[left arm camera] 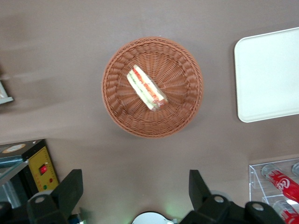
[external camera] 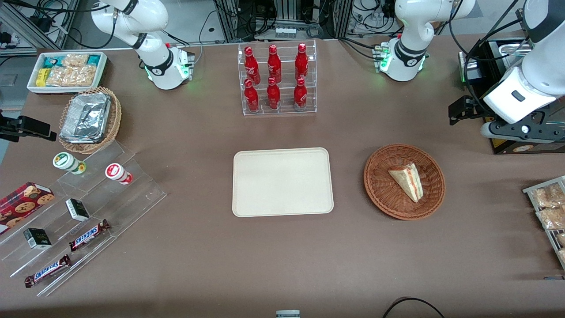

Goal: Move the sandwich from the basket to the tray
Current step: 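Move the left gripper over the wicker basket above the wrapped sandwich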

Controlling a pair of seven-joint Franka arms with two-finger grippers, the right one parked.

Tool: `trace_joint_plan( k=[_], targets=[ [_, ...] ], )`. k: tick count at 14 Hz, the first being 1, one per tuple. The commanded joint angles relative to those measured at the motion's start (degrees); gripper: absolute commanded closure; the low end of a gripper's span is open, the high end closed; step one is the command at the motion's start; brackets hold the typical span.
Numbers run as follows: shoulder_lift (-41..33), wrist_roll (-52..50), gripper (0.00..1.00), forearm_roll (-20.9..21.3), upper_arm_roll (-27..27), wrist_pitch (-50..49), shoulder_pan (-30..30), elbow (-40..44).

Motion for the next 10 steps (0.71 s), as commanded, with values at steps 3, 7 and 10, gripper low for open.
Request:
trace_joint_plan(
  k=[3,7,10],
  targets=[
    [0.8,1.0,0.00,-0.9,-0.3,2.8,0.8,-0.9],
    [0.8,1.0,0.00,-0.8,-0.3,11.5,0.7,-11.1],
    [0.5,0.9,0.00,-0.8,-0.3,19.2,0.6,-18.2]
  ],
)
